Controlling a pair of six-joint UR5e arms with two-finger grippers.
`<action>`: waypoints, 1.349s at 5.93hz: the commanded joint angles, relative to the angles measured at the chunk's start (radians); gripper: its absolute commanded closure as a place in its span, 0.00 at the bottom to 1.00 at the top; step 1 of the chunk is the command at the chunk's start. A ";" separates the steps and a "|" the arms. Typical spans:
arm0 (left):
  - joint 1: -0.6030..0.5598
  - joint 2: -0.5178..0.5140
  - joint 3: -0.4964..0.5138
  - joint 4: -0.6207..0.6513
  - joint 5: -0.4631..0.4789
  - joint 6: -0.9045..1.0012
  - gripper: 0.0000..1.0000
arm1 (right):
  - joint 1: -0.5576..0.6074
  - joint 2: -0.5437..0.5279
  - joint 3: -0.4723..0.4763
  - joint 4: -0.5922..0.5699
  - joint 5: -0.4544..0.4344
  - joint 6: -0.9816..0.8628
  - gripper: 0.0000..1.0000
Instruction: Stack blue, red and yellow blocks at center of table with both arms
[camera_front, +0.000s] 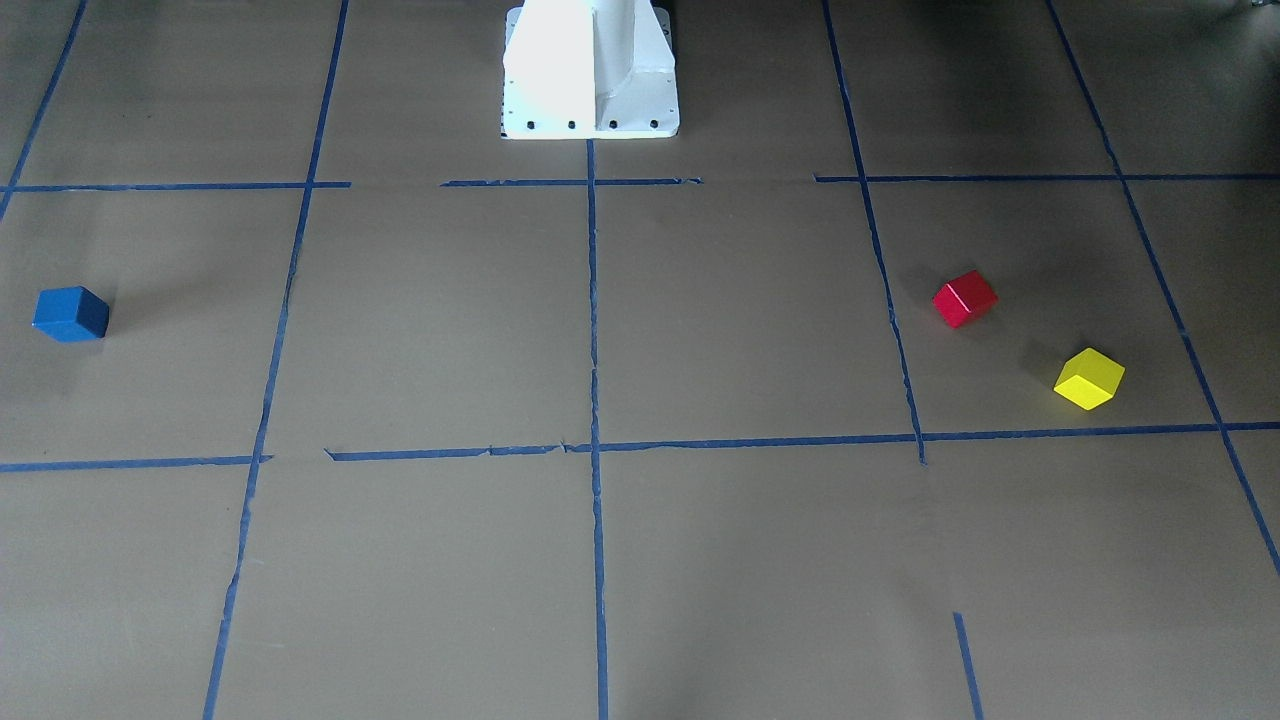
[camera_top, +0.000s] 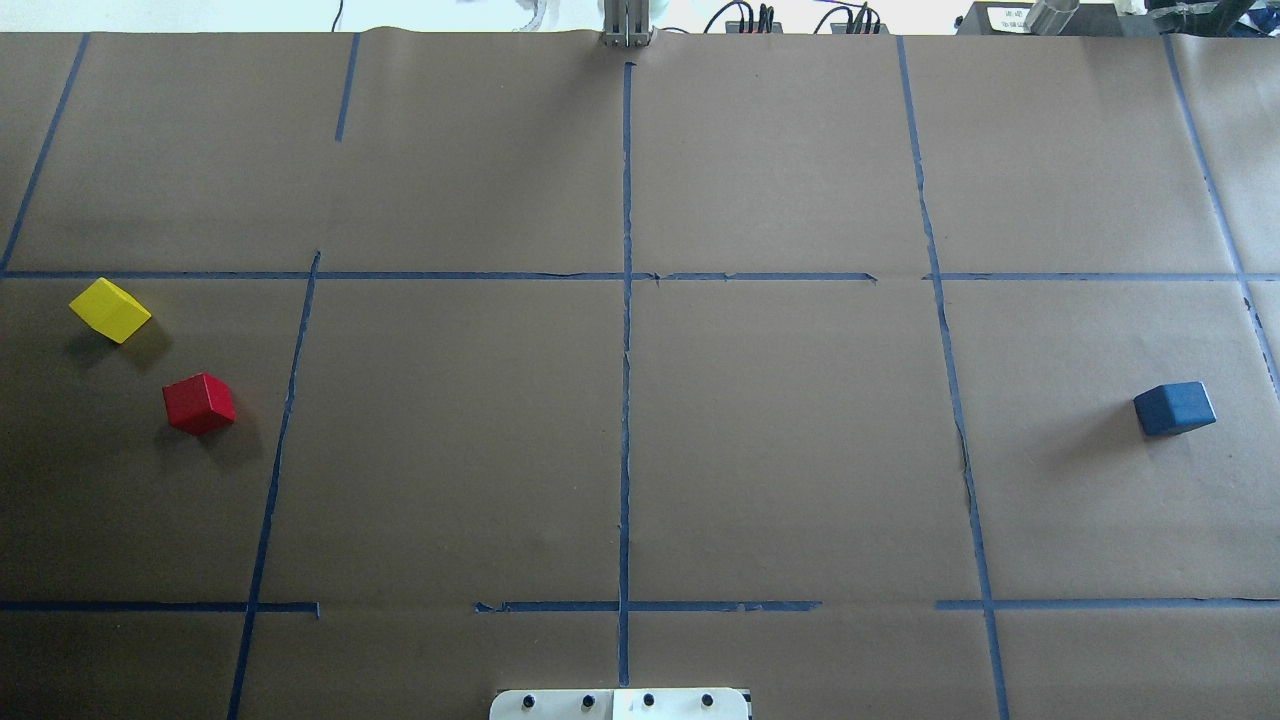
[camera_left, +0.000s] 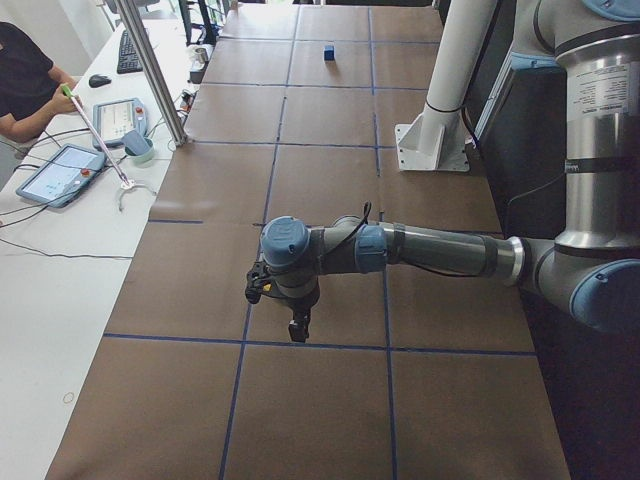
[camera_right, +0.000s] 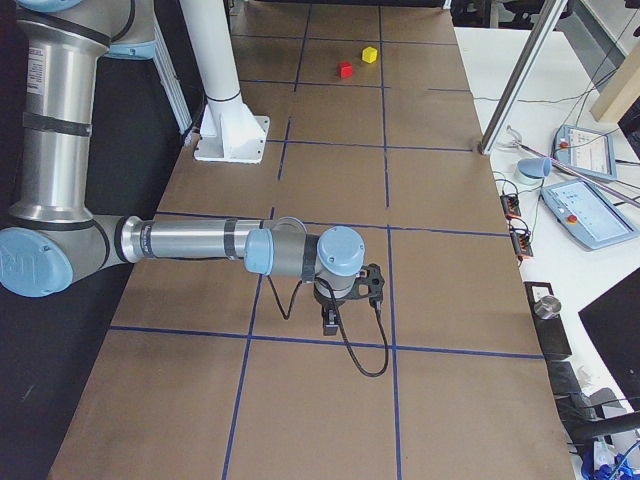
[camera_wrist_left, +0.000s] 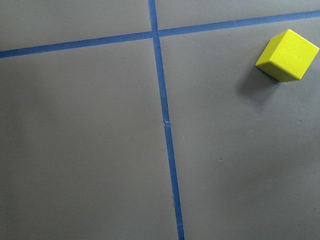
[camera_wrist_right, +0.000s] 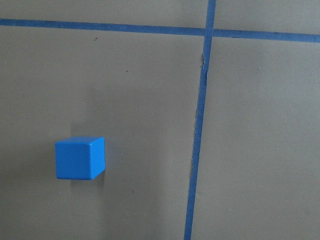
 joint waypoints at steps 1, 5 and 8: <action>0.006 0.000 0.001 -0.003 0.011 0.005 0.00 | -0.001 0.002 0.001 0.000 0.002 0.004 0.00; 0.012 -0.002 -0.005 -0.012 0.009 -0.003 0.00 | -0.001 -0.017 -0.007 0.106 0.011 0.001 0.00; 0.012 0.003 -0.007 -0.015 0.002 0.003 0.00 | -0.134 -0.006 -0.046 0.220 0.066 0.070 0.00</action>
